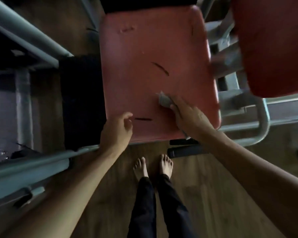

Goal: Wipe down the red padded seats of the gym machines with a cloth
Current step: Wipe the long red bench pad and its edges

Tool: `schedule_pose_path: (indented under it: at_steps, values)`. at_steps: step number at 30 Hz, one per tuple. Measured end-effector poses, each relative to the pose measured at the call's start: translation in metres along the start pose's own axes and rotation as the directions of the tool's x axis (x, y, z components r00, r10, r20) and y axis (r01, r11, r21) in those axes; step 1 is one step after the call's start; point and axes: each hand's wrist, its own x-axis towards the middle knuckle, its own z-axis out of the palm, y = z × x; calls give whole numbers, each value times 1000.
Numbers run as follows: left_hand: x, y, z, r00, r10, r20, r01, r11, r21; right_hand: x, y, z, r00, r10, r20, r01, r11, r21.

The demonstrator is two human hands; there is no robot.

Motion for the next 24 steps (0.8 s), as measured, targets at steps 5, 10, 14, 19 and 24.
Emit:
schedule_pose_path:
  at_steps: [5, 10, 14, 19, 24]
  values:
    - [32, -29, 24, 962, 173, -213, -147, 980, 136, 19, 34, 43, 958, -264, -110, 249, 959, -133]
    - [59, -43, 31, 921, 308, -239, -254, 939, 231, 27, 42, 52, 966, -258, -33, 249, 954, -163]
    - [69, -50, 41, 922, 321, -217, -260, 928, 269, 34, 39, 49, 973, -230, 18, 229, 953, -198]
    - [69, -57, 50, 891, 363, -272, -265, 904, 336, 11, 54, 48, 954, -284, 97, 300, 920, -252]
    - [69, -57, 53, 876, 373, -307, -261, 900, 349, 10, 52, 44, 951, -279, 132, 306, 908, -285]
